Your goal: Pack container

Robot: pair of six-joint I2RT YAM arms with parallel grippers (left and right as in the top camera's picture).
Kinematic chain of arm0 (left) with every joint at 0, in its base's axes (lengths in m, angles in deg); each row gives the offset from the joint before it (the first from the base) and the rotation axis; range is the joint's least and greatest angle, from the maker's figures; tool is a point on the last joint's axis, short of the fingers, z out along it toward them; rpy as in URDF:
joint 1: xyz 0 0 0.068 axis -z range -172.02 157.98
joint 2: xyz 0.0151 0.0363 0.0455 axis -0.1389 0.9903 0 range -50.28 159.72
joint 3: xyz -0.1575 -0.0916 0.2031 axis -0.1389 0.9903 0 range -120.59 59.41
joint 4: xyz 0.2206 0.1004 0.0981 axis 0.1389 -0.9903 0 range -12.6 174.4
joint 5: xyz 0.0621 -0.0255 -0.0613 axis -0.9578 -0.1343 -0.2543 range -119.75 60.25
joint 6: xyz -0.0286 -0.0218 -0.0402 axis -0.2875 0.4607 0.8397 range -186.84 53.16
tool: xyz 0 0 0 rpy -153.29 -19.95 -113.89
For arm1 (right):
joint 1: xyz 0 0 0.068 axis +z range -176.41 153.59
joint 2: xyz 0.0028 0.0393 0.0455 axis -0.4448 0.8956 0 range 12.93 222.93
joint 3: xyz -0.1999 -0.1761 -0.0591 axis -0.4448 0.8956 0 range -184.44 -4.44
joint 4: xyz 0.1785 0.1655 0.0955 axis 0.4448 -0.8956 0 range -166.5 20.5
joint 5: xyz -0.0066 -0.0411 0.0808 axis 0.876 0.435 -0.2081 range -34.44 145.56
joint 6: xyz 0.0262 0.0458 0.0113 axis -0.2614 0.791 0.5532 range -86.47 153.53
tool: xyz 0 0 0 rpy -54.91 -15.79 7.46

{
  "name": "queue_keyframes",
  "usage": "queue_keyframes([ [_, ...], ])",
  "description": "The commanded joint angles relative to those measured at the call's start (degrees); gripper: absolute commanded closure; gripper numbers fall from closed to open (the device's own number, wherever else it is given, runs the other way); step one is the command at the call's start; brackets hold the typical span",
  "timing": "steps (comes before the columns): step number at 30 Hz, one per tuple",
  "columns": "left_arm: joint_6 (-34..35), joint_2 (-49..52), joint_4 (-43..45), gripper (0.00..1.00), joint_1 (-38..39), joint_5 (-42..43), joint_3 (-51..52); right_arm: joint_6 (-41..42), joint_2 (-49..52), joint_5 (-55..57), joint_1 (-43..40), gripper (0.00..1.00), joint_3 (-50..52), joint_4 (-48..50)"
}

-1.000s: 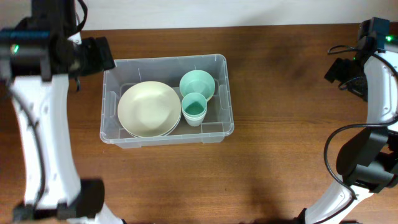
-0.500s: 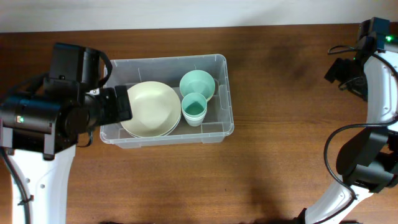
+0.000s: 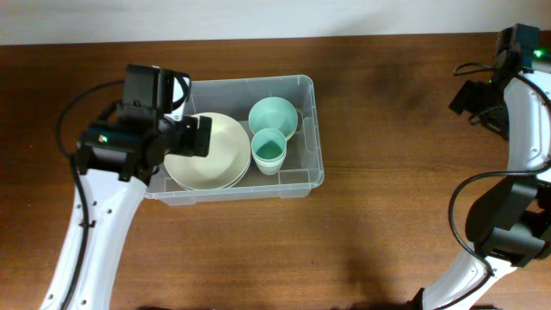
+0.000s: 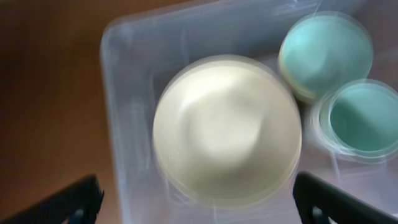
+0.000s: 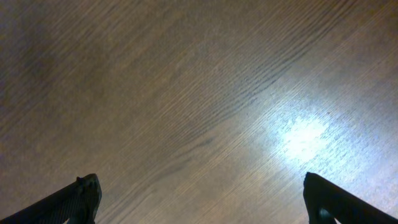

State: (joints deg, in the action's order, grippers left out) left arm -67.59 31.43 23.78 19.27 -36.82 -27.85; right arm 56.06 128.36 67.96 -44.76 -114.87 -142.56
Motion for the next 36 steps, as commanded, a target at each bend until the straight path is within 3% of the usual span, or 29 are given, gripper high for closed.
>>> queue_keyframes([
  [1, -13.77, -7.85, 14.64, 0.00, -2.91, 7.15, 12.04, 0.42, -0.52, 0.07, -0.04, 0.01, 0.02, 0.02],
  [10, -14.80, -33.55, 58.40, 0.00, -9.27, 12.22, 52.09, 0.42, -0.52, 0.07, -0.04, 0.01, 0.02, 0.02],
  [17, -14.75, -53.66, 71.93, 0.00, -12.24, 12.24, 72.98, 0.42, -0.52, 0.07, -0.04, 0.01, 0.02, 0.02],
  [24, -12.35, -66.58, 74.05, 0.00, -15.52, 12.02, 81.59, 0.42, -0.52, 0.07, -0.04, 0.01, 0.02, 0.02],
  [27, -12.00, -69.59, 73.90, 0.00, -15.63, 11.08, 83.36, 0.42, -0.52, 0.07, -0.04, 0.01, 0.02, 0.02],
  [30, -4.46, -72.61, 73.90, 0.00, -15.63, 7.91, 86.38, 0.42, -0.52, 0.07, -0.04, 0.01, 0.02, 0.02],
  [36, -4.44, -74.55, 69.29, 0.00, -15.65, 5.99, 86.79, 0.42, -0.52, 0.07, -0.04, 0.01, 0.02, 0.02],
])
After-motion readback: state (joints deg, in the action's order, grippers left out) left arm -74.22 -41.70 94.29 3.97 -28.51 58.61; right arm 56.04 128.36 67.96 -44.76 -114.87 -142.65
